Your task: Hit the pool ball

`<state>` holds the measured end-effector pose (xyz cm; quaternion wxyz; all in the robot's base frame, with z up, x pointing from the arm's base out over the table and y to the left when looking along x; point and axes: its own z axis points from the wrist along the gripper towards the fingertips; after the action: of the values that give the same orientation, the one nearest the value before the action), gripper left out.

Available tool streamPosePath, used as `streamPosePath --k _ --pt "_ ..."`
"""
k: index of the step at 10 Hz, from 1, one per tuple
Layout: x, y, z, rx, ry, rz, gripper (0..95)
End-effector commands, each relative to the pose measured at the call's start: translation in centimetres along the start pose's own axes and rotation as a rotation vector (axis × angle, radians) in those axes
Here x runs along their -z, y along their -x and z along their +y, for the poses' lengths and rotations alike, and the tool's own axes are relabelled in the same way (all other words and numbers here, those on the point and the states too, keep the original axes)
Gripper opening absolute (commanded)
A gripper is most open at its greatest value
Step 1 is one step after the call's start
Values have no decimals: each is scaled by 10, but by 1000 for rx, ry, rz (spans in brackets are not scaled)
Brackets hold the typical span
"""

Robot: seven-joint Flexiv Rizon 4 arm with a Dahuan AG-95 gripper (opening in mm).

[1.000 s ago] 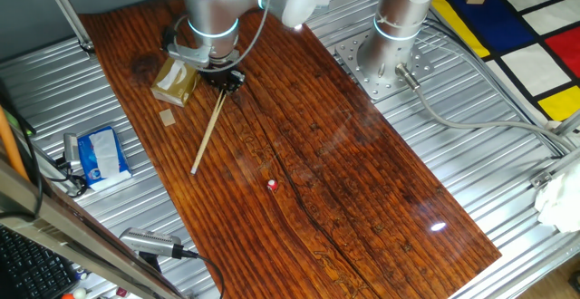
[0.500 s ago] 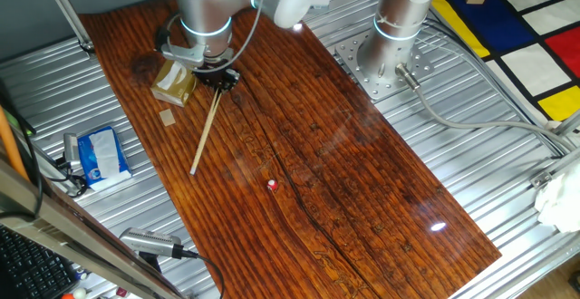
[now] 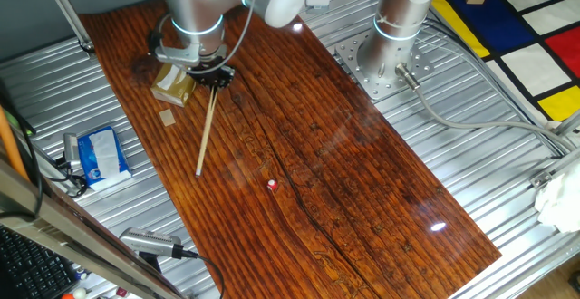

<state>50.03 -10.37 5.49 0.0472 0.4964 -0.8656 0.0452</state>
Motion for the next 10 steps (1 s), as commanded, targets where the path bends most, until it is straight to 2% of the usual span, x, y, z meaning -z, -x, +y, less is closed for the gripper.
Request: streamPosePath --k 1,3,6,8,10 --pt "5 0 -3 117 13 10 0" --pt "9 1 -8 177 12 17 0" --pt "17 4 -20 280 -1 45 0" --pt "20 6 -24 354 -10 72 0" --pt "22 9 -29 476 -28 103 0"
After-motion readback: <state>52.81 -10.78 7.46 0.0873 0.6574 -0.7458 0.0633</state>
